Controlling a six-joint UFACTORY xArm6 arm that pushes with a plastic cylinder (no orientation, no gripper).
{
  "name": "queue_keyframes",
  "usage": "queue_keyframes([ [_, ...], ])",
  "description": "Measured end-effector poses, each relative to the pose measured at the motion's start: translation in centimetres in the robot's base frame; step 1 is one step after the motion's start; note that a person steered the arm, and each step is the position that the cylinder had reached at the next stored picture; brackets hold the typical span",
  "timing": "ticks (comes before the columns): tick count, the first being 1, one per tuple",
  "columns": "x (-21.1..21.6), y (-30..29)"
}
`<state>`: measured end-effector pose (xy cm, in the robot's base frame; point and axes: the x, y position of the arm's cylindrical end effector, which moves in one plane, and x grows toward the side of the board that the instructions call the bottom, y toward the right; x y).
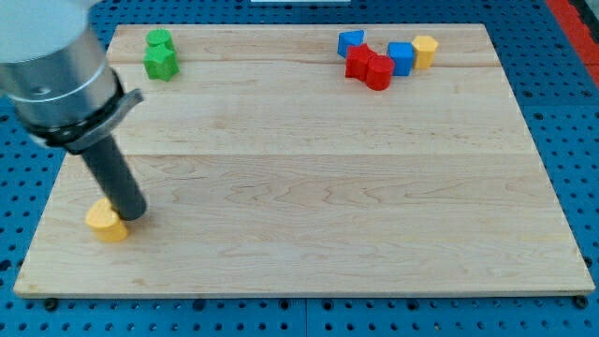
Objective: Move yellow hexagon towards bottom center
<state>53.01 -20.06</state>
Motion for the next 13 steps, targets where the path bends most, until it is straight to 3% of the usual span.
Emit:
queue_keyframes([
  [1, -1.4, 5.4],
  [3, -3.4, 26.1],
  [5, -9.6, 46.3],
  [7, -27.9, 47.4],
  [8, -30.9, 44.1],
  [9, -28.9, 39.3],
  [13, -25.1, 29.4],
])
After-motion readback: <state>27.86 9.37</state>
